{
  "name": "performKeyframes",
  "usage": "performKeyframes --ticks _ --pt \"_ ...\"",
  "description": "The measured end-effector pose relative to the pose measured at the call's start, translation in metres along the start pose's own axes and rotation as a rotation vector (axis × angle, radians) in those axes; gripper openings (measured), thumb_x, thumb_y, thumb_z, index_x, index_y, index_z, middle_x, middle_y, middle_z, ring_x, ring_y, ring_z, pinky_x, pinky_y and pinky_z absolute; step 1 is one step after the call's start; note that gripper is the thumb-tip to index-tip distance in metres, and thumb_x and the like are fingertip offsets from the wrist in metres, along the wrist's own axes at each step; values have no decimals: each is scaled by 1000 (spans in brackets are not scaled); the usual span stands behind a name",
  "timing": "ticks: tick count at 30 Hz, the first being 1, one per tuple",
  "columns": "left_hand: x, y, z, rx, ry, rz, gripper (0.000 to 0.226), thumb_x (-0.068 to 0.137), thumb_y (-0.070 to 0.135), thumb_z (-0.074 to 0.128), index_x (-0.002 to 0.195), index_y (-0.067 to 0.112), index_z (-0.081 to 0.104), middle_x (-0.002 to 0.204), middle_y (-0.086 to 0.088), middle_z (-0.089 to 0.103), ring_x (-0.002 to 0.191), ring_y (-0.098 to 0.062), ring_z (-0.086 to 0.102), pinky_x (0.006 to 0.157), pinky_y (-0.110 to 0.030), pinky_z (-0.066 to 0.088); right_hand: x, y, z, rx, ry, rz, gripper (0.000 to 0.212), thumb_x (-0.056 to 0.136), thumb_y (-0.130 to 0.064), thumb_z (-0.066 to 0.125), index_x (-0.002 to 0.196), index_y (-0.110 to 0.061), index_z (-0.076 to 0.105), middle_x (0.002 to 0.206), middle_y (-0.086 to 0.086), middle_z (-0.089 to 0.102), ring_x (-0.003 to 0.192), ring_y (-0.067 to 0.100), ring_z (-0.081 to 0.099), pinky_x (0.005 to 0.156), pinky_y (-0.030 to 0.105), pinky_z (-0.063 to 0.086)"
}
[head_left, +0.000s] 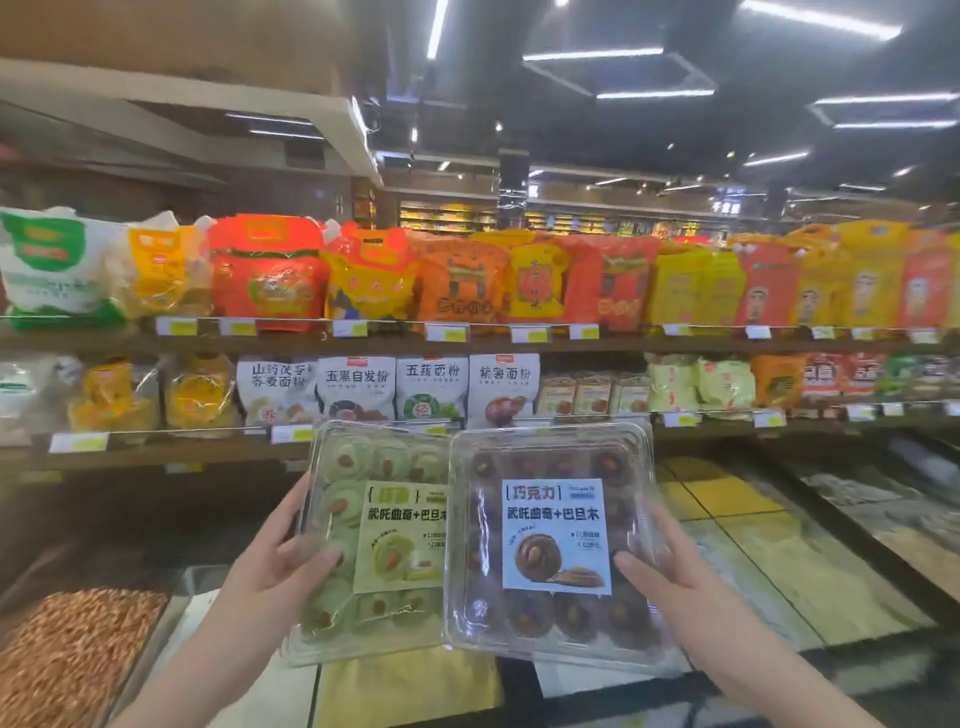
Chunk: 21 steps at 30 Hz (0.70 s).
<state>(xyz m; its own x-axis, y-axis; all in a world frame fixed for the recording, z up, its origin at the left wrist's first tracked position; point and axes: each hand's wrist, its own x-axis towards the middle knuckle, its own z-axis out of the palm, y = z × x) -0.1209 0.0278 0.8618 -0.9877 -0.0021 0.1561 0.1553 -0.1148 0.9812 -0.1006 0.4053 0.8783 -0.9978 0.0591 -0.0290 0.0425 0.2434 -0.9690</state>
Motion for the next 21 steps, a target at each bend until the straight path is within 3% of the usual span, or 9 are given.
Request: performKeyframes --ticks 2,5,8,10,12,15,18,21 --pt "11 -1 8 7 -38 9 67 83 25 77 126 70 53 127 3 73 122 -23 67 109 -55 45 -6 1 -11 19 42 19 70 91 -53 65 143 -69 22 132 -14 65 119 8 63 110 50 42" --pt "23 3 24 28 -132 1 69 96 6 62 131 65 49 118 0 77 111 -19 73 95 -42 52 -23 1 -23 60 101 32 84 79 -63 72 147 -63 22 134 -11 66 124 10 61 110 47 43" --pt "36 8 43 33 -241 -22 69 97 10 63 136 64 41 118 -3 77 107 -18 74 102 -45 50 -45 3 -32 68 206 42 68 99 -38 60 152 -54 21 120 -23 71 118 4 63 108 45 42" --pt "42 7 56 5 -320 -36 72 85 33 79 137 67 42 124 5 75 105 -13 73 106 -47 48 -65 1 -39 42 296 35 61 103 -30 56 149 -54 25 110 -27 73 108 1 67 101 41 47" --pt "46 5 74 -15 -396 -28 82 73 46 87 139 68 42 132 15 69 120 -10 67 110 -48 45 -90 0 -45 27 387 29 56 104 -24 54 146 -52 30 111 -23 74 103 6 72 96 42 52" --pt "47 -6 106 -18 -528 -30 74 90 30 74 142 67 36 131 28 65 126 0 59 113 -43 38 -136 2 -51 44 521 49 54 105 -16 52 146 -46 36 118 -9 74 105 21 73 97 50 54" --pt "32 -15 143 32 -649 5 72 88 44 76 140 72 35 141 24 55 130 -9 54 117 -49 36 -189 7 -55 76 696 78 50 103 -10 54 133 -50 48 99 1 77 85 26 71 80 44 52" --pt "3 -19 182 20 -767 24 71 94 29 68 134 77 34 119 26 65 112 -2 63 104 -30 47 -248 13 -60 54 843 100 51 103 -8 54 134 -47 44 94 -8 79 81 17 75 67 31 57"
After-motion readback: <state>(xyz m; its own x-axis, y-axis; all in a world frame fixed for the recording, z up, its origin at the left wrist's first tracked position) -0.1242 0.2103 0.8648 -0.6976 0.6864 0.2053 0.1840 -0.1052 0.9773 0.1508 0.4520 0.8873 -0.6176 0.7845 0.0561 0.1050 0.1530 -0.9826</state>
